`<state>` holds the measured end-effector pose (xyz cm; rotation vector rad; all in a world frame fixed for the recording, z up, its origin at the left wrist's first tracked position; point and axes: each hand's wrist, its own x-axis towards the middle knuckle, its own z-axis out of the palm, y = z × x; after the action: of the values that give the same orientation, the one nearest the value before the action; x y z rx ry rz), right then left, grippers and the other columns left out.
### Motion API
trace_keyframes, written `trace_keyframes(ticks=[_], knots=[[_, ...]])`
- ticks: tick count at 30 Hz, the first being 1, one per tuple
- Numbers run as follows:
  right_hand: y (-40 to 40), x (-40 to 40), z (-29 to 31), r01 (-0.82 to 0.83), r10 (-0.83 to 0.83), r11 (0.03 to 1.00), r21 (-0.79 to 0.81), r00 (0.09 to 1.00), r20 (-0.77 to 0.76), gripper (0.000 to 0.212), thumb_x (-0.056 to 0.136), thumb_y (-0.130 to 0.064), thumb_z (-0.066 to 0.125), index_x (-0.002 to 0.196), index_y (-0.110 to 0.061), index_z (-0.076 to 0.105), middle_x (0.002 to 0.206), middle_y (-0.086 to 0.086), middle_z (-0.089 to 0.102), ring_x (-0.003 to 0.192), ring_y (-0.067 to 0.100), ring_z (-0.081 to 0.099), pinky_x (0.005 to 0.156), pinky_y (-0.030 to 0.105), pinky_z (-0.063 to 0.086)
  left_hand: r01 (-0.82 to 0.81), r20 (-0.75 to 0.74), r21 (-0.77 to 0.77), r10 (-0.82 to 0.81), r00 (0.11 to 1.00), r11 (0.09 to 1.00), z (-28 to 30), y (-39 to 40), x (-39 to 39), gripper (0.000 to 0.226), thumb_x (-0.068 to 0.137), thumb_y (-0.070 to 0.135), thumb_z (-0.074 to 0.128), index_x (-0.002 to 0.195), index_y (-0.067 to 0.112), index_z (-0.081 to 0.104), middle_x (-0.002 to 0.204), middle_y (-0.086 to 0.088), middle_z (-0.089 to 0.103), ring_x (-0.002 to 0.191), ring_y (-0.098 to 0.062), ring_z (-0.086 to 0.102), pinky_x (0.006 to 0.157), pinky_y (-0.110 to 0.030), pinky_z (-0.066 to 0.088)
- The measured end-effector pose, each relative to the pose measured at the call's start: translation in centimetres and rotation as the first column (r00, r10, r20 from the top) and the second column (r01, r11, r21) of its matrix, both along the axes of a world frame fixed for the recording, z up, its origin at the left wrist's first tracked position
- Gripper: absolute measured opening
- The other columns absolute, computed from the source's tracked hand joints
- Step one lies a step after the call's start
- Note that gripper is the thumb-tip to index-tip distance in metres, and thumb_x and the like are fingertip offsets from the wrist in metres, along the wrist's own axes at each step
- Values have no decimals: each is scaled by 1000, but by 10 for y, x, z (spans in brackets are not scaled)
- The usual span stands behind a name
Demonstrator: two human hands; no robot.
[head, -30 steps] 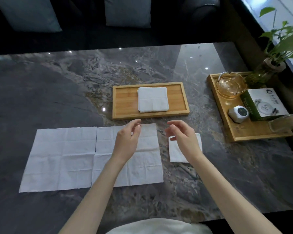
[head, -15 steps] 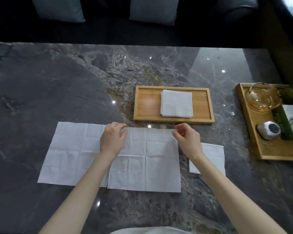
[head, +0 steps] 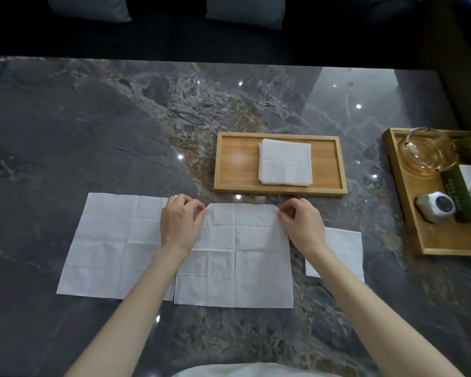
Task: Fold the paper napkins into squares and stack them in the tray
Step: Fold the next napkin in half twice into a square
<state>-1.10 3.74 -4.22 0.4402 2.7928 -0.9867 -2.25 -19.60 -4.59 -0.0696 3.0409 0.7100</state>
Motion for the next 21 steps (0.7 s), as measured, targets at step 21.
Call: trace_keyframes(ticks=[21], knots=[[4,18,51,-91,131,833,-546,991,35,15,85,-8,61,90,-19,70,87,-5,70,83,10,63,75,22,50,364,-44,365,-374,926,857,51,59,22,59,69,27,73,123,17,51,124,-3,55,117,-15,46,101,-33,36]])
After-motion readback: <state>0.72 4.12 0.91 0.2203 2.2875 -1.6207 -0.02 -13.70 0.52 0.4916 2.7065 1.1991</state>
